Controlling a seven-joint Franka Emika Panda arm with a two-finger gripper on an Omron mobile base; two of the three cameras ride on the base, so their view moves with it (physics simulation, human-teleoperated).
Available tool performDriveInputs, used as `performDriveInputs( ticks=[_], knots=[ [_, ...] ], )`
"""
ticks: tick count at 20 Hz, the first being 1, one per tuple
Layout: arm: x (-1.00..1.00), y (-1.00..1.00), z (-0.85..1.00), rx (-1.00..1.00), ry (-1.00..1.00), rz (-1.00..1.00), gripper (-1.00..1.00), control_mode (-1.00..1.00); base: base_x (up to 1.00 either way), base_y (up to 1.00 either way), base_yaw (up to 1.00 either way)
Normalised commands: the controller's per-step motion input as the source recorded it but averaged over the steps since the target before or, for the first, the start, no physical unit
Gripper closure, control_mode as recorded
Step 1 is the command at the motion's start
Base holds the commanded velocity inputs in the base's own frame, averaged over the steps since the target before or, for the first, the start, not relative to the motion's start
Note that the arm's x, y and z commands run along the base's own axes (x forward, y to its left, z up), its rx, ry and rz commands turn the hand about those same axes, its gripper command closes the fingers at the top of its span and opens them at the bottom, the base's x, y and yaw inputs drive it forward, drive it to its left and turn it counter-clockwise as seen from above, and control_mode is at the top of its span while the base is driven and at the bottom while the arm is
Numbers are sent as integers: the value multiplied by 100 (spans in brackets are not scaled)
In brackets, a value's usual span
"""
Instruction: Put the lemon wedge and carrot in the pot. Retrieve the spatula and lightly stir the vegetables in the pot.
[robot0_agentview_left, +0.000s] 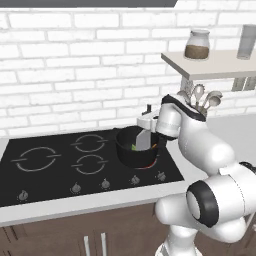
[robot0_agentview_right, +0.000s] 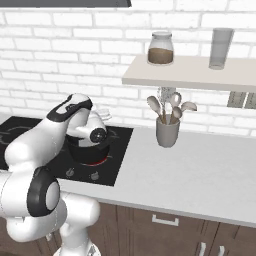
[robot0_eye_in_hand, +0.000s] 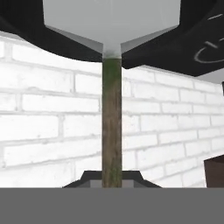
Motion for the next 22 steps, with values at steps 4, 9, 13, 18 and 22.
performDriveInputs(
  ticks=[4,9,13,18,22],
  knots=[
    [4,0,-10,0,-1,-13,100,-100,0,0,0],
    [16,0,-50,0,-7,-7,100,-100,0,0,0],
    [21,0,-38,0,-15,-1,100,-100,0,0,0],
    [16,0,-17,6,-18,0,100,-100,0,0,0],
    [8,0,4,3,-14,0,100,-100,0,0,0]
  ],
)
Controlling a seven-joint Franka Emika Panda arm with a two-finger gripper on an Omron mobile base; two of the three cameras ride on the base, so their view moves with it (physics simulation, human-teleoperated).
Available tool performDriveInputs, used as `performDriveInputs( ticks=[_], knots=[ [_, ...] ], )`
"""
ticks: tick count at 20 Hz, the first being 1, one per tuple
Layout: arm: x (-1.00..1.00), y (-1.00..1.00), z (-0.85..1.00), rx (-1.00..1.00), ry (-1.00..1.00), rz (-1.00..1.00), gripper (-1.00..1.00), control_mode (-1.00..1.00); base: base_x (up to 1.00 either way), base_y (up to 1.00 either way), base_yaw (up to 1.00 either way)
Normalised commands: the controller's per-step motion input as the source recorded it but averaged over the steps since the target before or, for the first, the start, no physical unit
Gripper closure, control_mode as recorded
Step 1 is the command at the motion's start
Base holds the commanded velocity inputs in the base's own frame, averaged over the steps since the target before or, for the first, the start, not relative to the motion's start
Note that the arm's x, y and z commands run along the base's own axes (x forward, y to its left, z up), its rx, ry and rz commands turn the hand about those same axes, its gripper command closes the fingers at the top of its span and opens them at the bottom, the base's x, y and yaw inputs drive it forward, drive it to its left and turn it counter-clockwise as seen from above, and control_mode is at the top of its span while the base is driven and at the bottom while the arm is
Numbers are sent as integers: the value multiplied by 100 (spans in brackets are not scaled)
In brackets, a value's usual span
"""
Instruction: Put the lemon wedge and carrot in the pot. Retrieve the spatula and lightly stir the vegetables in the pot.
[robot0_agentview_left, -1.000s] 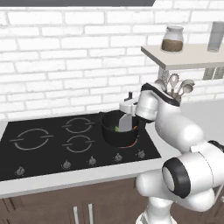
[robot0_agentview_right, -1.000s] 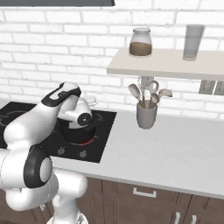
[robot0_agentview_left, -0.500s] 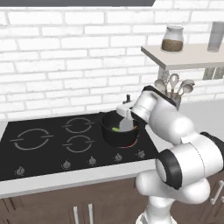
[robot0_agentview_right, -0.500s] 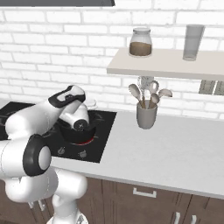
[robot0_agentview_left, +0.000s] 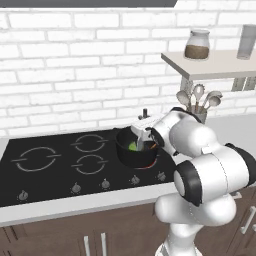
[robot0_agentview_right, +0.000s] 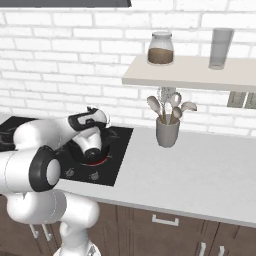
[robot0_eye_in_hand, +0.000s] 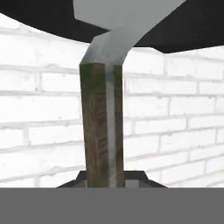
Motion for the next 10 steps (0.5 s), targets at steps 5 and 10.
performDriveInputs(
  ticks=[5,10],
  knots=[
    [0,-4,11,-6,-12,-2,100,-100,0,0,0],
    [-2,-36,8,-17,-4,-16,100,-100,0,0,0]
  ],
)
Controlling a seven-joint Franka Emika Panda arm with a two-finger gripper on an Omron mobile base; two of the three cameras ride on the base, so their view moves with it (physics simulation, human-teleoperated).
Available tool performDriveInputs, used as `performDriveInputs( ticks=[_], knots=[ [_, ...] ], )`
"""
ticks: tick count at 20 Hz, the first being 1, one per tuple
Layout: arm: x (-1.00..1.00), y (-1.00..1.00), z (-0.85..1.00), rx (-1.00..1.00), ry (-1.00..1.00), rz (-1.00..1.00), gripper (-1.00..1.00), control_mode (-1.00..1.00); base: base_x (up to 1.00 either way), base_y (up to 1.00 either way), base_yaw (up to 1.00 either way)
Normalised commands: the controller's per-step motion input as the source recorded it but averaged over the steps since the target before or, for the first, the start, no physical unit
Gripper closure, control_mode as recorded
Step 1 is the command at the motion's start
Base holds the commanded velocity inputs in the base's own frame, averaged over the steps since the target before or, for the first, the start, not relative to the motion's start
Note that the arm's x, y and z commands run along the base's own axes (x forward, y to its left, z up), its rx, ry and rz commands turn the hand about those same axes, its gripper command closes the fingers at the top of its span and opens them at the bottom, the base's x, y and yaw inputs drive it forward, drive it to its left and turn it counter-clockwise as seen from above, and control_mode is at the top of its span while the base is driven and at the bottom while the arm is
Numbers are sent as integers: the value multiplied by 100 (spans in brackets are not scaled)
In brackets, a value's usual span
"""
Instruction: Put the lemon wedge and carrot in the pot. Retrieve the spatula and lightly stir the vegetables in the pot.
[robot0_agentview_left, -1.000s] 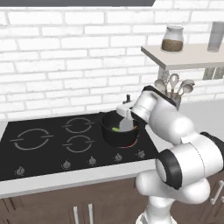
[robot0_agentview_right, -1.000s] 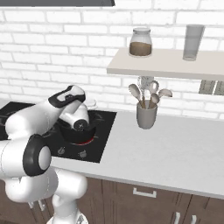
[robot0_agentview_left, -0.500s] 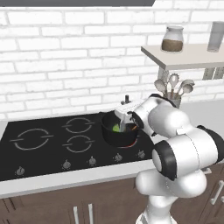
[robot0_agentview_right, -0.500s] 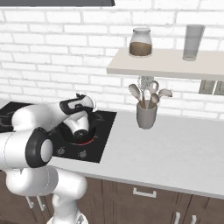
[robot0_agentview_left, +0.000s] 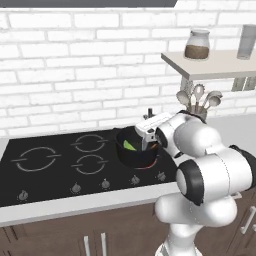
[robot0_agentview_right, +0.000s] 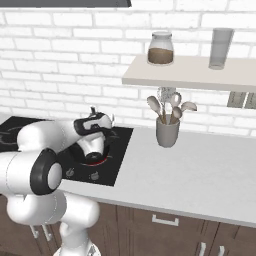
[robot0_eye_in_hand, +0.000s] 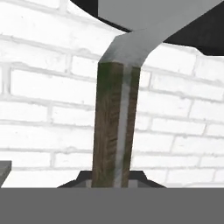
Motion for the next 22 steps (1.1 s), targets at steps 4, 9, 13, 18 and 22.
performDriveInputs(
  ticks=[4,9,13,18,22],
  knots=[
    [4,-11,12,-20,0,-20,100,-100,0,0,0],
    [3,-1,33,-15,0,-21,100,-100,0,0,0],
    [0,0,6,-10,0,-19,100,-100,0,0,0],
    [0,2,-8,-7,3,-15,100,-100,0,0,0],
    [0,7,-47,0,12,-4,100,-100,0,0,0]
  ],
)
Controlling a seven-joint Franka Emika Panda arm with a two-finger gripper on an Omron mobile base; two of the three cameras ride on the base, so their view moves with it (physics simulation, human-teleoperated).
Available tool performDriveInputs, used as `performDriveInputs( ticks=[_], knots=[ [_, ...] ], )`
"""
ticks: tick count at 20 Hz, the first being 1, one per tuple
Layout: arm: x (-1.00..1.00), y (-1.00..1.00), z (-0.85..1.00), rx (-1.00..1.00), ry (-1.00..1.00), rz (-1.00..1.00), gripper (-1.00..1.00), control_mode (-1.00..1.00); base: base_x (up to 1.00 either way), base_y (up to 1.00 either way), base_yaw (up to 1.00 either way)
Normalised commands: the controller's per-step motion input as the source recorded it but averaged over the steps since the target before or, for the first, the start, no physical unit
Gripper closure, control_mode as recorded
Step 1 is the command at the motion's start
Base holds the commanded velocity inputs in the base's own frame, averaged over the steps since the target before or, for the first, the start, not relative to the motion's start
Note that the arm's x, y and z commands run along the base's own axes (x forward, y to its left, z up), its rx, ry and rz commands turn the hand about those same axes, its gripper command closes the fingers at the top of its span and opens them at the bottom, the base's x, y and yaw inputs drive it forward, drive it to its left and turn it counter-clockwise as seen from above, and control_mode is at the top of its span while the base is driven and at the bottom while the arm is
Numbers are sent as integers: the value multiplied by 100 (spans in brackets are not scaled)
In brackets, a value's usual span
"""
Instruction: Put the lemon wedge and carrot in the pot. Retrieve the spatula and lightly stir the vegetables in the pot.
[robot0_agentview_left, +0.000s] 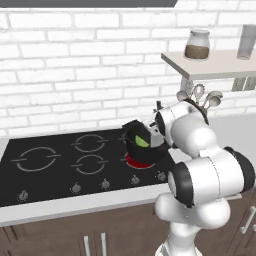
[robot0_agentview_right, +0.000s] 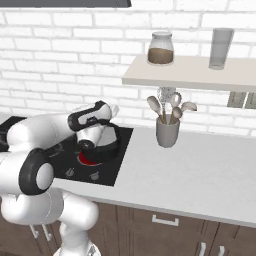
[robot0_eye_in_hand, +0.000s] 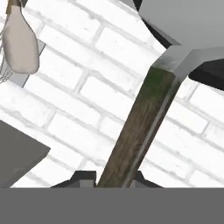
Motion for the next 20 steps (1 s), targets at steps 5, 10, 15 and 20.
performDriveInputs(
  ticks=[5,10,15,20],
  knots=[
    [-3,21,-48,0,14,3,100,-100,0,0,0],
    [-23,26,-4,1,5,9,100,-100,0,0,0],
    [-29,34,-32,16,21,18,100,-100,0,0,0],
    [-8,28,-53,27,34,30,100,-100,0,0,0]
  ],
)
